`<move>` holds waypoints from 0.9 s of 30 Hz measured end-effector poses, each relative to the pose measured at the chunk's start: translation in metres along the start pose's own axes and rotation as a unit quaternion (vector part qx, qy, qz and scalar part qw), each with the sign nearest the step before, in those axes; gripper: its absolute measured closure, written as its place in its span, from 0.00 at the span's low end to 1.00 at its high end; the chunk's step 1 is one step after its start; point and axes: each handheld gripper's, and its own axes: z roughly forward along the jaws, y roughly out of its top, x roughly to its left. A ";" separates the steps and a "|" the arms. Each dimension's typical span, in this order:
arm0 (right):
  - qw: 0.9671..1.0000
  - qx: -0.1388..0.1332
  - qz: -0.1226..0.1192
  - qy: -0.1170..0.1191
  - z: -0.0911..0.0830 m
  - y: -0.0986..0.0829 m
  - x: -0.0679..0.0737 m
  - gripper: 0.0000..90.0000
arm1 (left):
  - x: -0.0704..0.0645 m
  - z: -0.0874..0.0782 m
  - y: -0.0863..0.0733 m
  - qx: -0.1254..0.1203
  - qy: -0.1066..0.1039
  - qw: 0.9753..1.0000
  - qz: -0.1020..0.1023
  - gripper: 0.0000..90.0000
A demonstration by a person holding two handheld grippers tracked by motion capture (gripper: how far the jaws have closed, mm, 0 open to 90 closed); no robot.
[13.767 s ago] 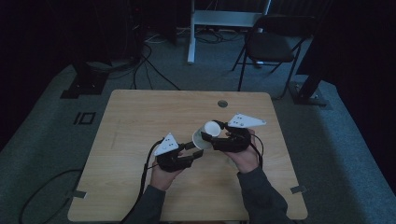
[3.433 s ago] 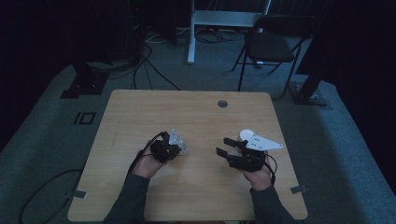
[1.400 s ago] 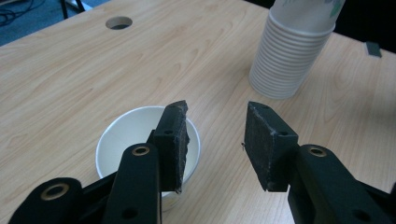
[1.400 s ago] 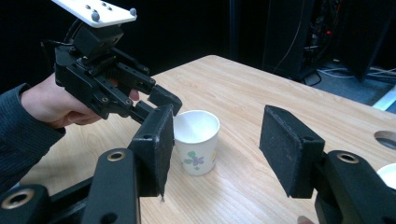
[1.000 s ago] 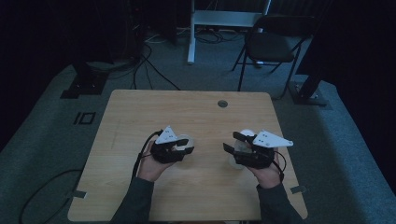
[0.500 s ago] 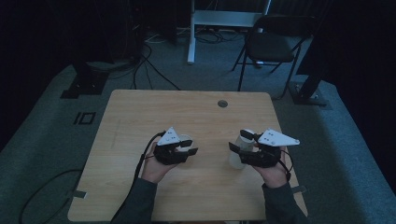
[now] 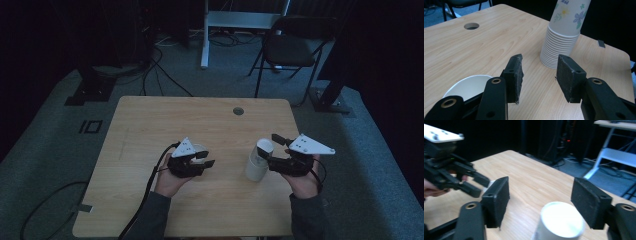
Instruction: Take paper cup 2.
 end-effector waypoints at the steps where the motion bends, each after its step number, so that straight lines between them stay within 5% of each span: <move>1: 1.000 0.000 0.001 -0.004 -0.001 0.000 -0.002 0.31 | 0.000 0.001 0.000 0.000 0.000 1.000 0.001 0.63; 27: 0.996 0.078 0.022 -0.031 0.037 -0.029 -0.018 0.26 | -0.005 0.002 0.000 -0.015 0.002 1.000 0.004 0.61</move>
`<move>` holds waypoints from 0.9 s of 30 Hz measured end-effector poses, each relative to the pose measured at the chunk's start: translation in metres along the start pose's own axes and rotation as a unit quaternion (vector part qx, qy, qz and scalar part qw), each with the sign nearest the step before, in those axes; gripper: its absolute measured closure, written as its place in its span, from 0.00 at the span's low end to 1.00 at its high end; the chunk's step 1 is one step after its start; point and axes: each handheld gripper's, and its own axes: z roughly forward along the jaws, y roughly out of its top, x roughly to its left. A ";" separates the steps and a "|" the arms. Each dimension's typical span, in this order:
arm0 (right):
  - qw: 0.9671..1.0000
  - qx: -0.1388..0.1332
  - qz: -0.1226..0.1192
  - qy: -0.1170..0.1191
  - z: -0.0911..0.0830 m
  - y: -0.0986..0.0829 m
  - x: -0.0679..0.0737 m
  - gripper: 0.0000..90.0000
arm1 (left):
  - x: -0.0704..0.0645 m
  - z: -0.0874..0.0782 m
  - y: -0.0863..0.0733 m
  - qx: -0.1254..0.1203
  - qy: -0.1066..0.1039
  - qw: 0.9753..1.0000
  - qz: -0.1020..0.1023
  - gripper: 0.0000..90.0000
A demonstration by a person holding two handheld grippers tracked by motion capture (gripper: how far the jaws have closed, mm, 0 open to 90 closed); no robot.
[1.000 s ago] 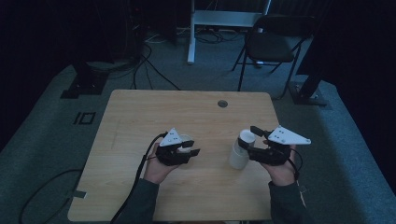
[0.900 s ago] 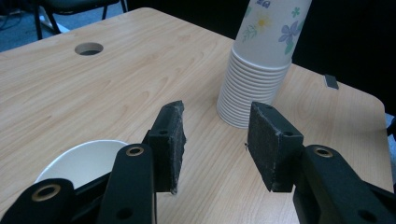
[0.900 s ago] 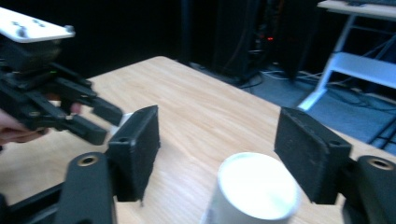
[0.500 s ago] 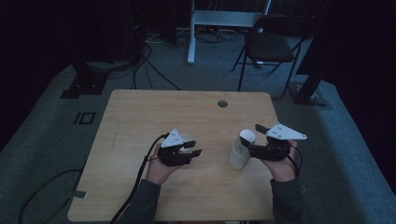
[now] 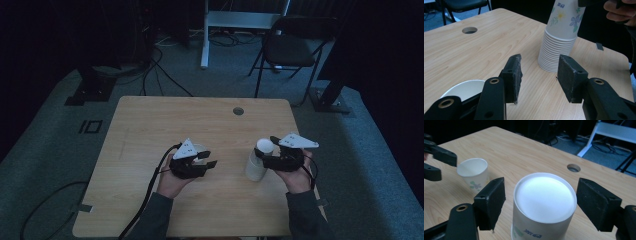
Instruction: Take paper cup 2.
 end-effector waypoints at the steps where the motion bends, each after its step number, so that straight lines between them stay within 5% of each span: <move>1: 1.000 0.002 0.002 -0.001 0.001 0.000 0.000 0.26 | 0.000 0.000 0.000 0.000 0.000 1.000 0.001 0.61; 27: 1.000 0.011 0.010 0.004 0.004 -0.007 -0.003 0.36 | 0.001 0.000 0.000 0.000 0.001 1.000 0.000 0.61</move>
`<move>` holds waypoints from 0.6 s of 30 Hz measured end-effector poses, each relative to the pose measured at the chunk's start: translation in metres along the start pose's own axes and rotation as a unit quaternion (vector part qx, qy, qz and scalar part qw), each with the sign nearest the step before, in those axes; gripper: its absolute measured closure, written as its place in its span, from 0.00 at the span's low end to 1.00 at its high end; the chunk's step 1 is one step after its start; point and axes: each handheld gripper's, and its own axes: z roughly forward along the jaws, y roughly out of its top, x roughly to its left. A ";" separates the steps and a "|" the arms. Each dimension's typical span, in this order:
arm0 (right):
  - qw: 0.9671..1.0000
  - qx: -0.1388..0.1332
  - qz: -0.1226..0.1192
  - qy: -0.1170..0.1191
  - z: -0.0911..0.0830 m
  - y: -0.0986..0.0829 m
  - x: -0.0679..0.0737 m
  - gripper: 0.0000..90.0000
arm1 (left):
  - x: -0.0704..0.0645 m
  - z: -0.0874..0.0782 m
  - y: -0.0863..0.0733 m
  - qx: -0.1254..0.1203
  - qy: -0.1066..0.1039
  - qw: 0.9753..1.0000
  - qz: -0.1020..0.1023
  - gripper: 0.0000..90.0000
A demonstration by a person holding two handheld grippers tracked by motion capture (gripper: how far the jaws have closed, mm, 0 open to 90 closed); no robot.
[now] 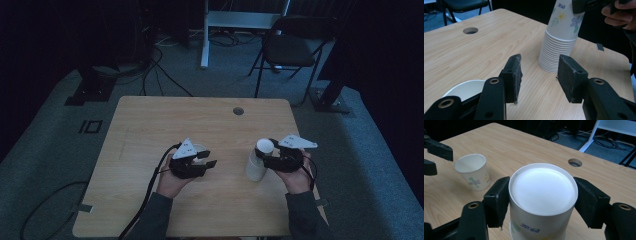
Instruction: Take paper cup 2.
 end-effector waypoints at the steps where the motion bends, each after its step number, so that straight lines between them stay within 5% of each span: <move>1: 1.000 0.000 0.000 0.000 0.000 0.000 0.000 0.36 | 0.000 0.000 0.000 0.001 0.000 1.000 -0.001 0.61; 18: 1.000 -0.001 -0.004 0.002 0.000 0.000 0.001 0.37 | -0.002 0.007 -0.002 0.004 -0.006 1.000 -0.002 0.61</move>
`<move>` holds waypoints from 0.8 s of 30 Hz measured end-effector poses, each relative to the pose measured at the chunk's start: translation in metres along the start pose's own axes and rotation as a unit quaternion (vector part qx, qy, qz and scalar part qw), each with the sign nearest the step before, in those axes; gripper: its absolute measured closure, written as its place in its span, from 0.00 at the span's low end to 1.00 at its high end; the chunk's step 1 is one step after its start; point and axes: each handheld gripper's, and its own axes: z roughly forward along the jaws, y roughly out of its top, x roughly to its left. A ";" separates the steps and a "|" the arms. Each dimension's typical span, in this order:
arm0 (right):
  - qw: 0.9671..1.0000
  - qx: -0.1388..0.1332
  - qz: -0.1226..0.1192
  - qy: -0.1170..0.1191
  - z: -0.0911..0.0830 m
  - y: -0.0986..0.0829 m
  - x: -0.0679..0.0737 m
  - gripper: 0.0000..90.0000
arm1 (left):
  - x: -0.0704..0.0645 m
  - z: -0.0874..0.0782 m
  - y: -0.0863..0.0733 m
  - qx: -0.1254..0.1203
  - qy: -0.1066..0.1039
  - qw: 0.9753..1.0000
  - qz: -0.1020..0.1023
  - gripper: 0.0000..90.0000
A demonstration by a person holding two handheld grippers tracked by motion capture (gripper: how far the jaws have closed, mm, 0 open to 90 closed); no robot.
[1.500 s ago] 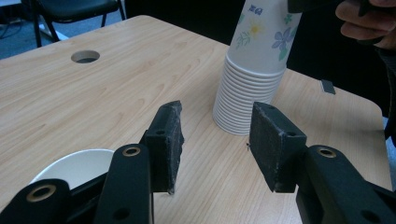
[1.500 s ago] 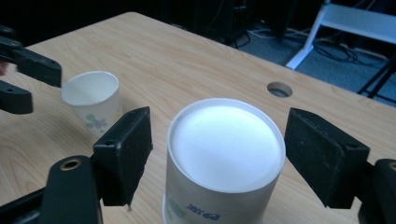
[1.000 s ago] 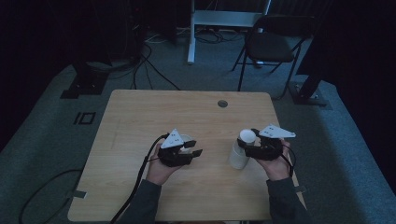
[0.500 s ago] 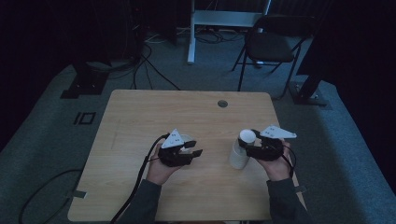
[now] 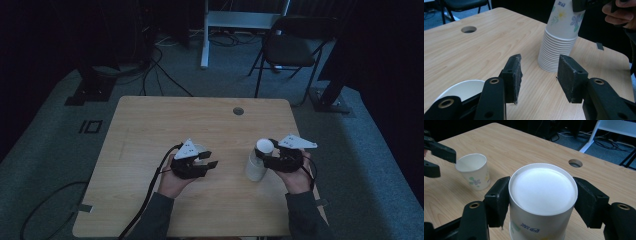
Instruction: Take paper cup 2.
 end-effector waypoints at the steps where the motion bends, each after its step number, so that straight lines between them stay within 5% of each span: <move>1: 1.000 0.000 0.000 0.001 0.000 0.000 0.000 0.37 | 0.000 0.003 -0.001 0.002 -0.001 1.000 0.000 0.61; 13: 1.000 -0.001 0.000 0.001 0.000 0.000 0.000 0.37 | -0.009 0.032 -0.005 0.004 -0.010 1.000 0.001 0.52; 19: 1.000 -0.001 0.000 0.005 0.000 0.000 0.001 0.37 | -0.026 0.056 0.010 0.012 -0.009 0.999 0.033 0.43; 24: 1.000 -0.002 0.000 0.007 0.000 0.000 0.001 0.37 | -0.036 0.080 0.017 0.011 -0.018 0.999 0.039 0.38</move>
